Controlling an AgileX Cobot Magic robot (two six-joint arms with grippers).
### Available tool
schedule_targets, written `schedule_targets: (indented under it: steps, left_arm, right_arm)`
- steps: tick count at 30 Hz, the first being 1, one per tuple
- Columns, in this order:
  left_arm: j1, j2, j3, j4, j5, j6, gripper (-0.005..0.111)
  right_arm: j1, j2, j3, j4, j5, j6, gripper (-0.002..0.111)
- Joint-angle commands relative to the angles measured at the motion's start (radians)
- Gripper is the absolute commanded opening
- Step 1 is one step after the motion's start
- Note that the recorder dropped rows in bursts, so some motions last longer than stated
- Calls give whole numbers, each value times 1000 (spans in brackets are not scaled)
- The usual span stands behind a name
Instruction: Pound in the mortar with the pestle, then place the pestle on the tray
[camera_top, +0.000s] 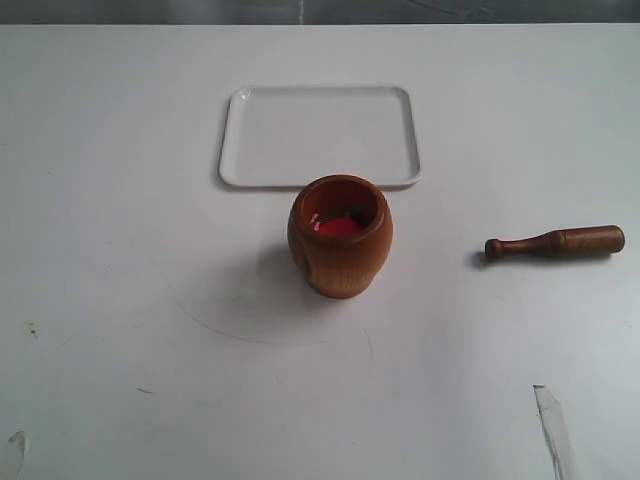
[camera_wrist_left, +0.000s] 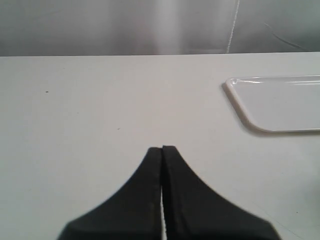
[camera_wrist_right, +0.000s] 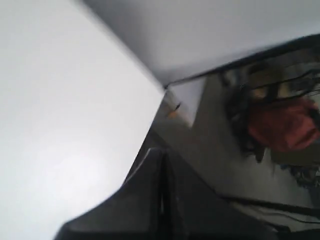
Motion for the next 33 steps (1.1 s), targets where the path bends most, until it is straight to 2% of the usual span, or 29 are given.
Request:
schedule_targets:
  steps: [1, 3, 6, 8, 11, 13, 15, 20, 25, 33]
  left_arm:
    - [-8, -1, 1, -7, -3, -8, 0]
    - [-8, -1, 1, -7, -3, -8, 0]
    - [-8, -1, 1, -7, -3, -8, 0]
    - [-8, -1, 1, -7, -3, -8, 0]
    - [-8, -1, 1, -7, -3, -8, 0]
    - [-8, -1, 1, -7, -3, -8, 0]
    - [-8, -1, 1, -7, -3, -8, 0]
    - [-8, -1, 1, -7, -3, -8, 0]
    - [-8, -1, 1, -7, -3, -8, 0]
    - [-8, -1, 1, -7, -3, -8, 0]
  right_arm:
    - [23, 178, -95, 562, 437, -772, 0]
    - [25, 240, -119, 714, 442, -847, 0]
    - [44, 296, -135, 848, 330, -838, 0]
    - [44, 328, -135, 967, 302, -855, 5]
    - [47, 369, -129, 1069, 323, -919, 26]
    - [54, 396, -129, 1060, 355, -927, 47]
    - [64, 410, -129, 1027, 377, -929, 57]
    - [67, 412, -71, 939, 336, -942, 50]
    - [67, 412, 62, 862, 217, -1028, 55]
    - [67, 410, 167, 848, -2, -1047, 55]
